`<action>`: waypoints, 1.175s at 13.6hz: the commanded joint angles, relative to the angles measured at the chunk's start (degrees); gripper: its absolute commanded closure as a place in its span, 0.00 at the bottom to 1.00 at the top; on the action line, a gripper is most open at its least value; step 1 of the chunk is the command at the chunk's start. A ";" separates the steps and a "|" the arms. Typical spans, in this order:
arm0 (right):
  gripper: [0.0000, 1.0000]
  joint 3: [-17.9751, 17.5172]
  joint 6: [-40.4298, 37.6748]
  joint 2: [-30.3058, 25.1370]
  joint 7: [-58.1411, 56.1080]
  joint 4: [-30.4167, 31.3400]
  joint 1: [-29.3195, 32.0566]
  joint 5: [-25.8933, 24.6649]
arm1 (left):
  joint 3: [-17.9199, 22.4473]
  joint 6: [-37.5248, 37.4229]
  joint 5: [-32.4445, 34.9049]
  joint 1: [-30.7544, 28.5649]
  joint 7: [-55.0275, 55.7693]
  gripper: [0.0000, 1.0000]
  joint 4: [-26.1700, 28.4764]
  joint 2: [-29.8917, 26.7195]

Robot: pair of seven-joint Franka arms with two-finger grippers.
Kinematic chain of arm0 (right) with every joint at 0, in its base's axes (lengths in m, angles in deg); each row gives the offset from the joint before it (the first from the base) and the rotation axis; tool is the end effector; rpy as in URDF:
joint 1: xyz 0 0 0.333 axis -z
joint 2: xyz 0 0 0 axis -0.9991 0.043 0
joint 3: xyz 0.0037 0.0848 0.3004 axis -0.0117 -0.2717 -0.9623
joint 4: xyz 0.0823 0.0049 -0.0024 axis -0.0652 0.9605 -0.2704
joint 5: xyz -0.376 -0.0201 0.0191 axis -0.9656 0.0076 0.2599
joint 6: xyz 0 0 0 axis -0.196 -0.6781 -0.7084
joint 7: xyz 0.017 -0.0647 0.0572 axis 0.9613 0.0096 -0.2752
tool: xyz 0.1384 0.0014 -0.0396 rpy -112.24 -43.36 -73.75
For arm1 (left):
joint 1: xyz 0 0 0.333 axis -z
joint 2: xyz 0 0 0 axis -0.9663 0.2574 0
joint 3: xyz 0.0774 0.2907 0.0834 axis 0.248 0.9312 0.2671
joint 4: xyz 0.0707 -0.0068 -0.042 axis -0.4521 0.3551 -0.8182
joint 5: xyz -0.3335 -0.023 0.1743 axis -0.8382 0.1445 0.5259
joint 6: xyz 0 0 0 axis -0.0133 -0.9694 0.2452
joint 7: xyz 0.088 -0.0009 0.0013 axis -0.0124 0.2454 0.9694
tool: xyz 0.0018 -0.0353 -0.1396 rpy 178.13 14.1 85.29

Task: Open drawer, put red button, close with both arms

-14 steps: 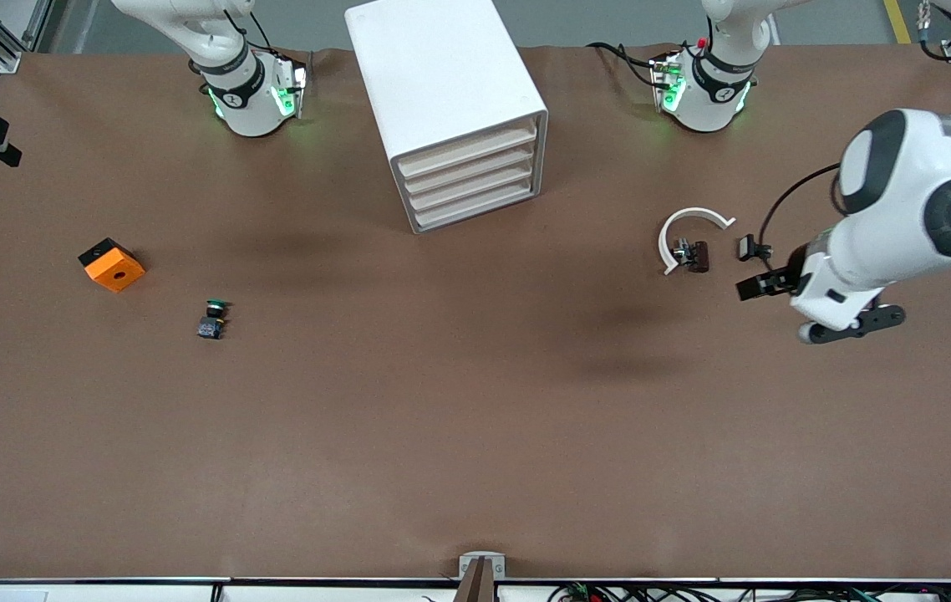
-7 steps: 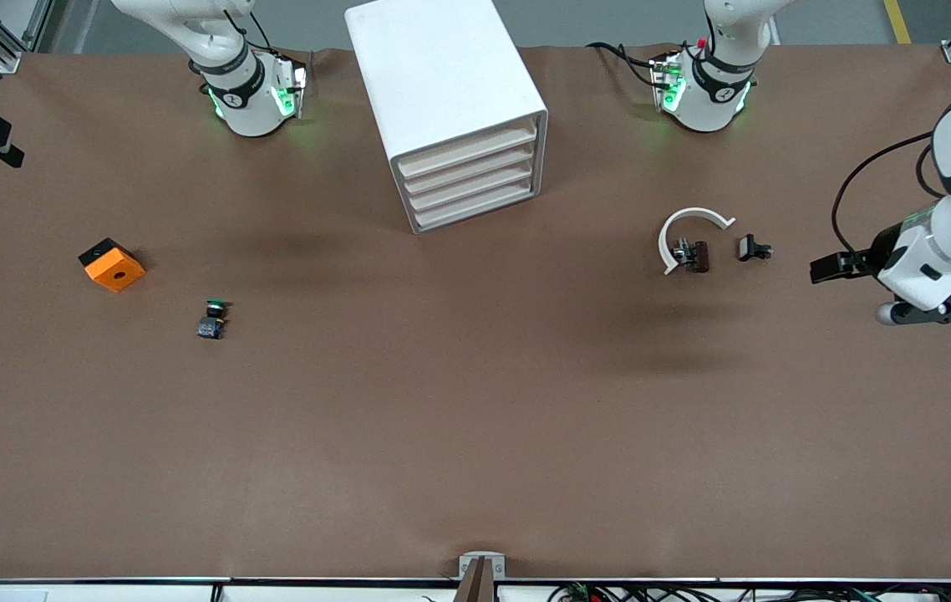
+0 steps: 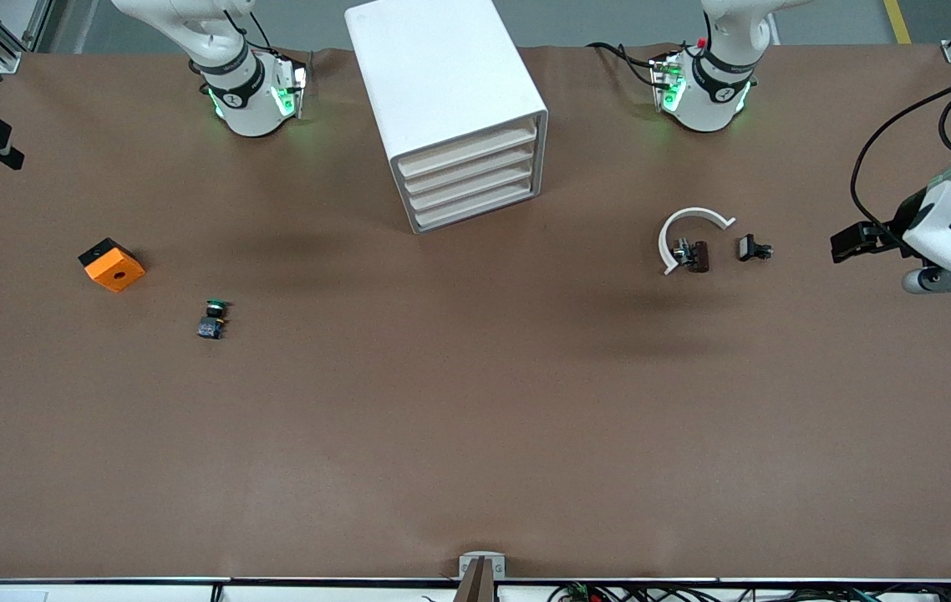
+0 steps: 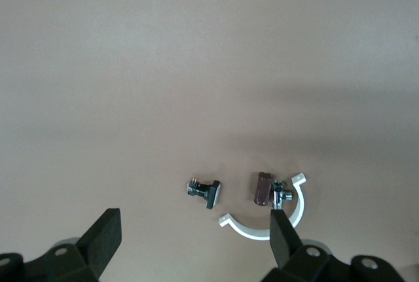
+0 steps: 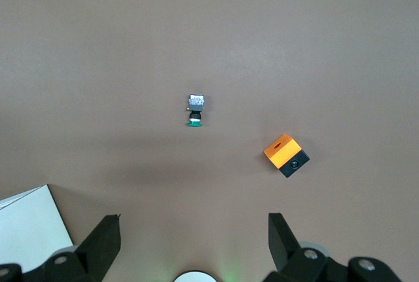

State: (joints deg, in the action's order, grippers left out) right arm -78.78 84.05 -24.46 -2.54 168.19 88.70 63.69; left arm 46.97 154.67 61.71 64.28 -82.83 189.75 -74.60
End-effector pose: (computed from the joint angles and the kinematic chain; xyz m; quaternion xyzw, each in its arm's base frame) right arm 0.4736 -0.0550 0.6326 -0.9999 0.0053 0.0058 0.0094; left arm 0.5340 0.0065 0.4886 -0.9981 -0.0192 0.0431 0.0384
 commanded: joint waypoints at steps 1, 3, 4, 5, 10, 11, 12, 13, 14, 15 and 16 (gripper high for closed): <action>0.00 -0.19 0.00 -0.11 0.82 -0.55 0.41 -0.06 | 6.03 -2.79 -0.98 6.83 -0.54 0.00 -1.46 -1.67; 0.00 -0.10 -0.18 -0.11 1.69 -0.55 0.41 0.02 | 9.37 -2.80 -3.69 10.17 -0.54 0.00 -4.09 -1.58; 0.00 -0.10 -0.18 -0.11 3.96 -0.55 0.41 0.11 | 10.08 -2.88 -3.96 11.41 -0.20 0.00 -5.41 -1.49; 0.00 -0.19 -0.18 -0.11 5.64 -0.55 0.33 0.11 | 10.09 -2.89 -3.97 11.59 0.42 0.00 -6.47 -1.40; 0.00 -0.10 -0.09 -0.02 5.74 -0.46 0.32 0.46 | 9.56 -7.72 -4.05 11.25 1.21 0.00 -12.46 -1.48; 0.00 -0.19 -0.09 -0.02 5.65 -0.37 0.32 0.46 | 9.30 -7.72 -4.23 11.16 1.21 0.00 -12.46 -1.75; 0.00 -0.10 -0.09 -0.02 5.65 -0.37 0.41 0.46 | 9.21 -7.28 -4.84 11.24 1.21 0.00 -11.85 -3.06; 0.00 -0.10 -0.09 -0.02 5.65 -0.37 0.41 0.46 | 9.21 -6.32 -4.93 11.16 1.30 0.00 -10.45 -4.12; 0.00 -0.10 0.00 -0.02 5.57 -0.37 0.41 0.38 | 9.12 -5.10 -4.93 11.07 1.30 0.00 -8.96 -5.35; 0.00 -0.10 -0.26 -0.11 5.65 -0.46 0.41 0.38 | 9.12 -3.52 -4.93 10.98 1.30 0.00 -7.20 -6.49; 0.00 -0.10 -0.35 -0.11 5.65 -0.55 0.41 0.38 | 9.12 -2.63 -4.93 10.89 1.22 0.00 -6.05 -7.28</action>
State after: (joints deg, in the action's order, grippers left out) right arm -78.73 84.09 -24.46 2.45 168.16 88.70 63.75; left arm 56.04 149.40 57.59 75.19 -81.90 179.23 -78.25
